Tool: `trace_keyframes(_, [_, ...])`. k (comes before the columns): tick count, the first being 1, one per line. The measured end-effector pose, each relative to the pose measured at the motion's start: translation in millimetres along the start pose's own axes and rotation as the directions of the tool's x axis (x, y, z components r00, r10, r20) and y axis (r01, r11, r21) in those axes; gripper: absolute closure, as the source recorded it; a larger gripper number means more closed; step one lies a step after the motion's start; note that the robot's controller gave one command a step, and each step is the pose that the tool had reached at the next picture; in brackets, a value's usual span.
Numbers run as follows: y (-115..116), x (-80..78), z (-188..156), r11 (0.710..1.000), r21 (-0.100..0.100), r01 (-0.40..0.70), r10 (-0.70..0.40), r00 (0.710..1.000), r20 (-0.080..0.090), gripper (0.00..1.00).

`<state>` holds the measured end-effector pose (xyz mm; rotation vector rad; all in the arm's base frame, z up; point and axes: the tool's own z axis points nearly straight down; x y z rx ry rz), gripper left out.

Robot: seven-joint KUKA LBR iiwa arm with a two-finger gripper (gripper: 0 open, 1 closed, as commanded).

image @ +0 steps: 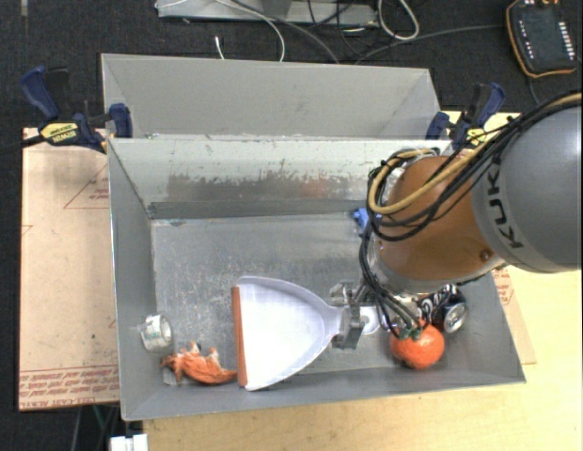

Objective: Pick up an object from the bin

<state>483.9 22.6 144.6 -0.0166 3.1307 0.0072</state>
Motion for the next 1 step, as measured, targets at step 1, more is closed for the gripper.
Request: trace_keyframes(1, [0.2,-1.2,-12.4,1.0,0.0,0.0,0.0,1.0,0.004,1.0])
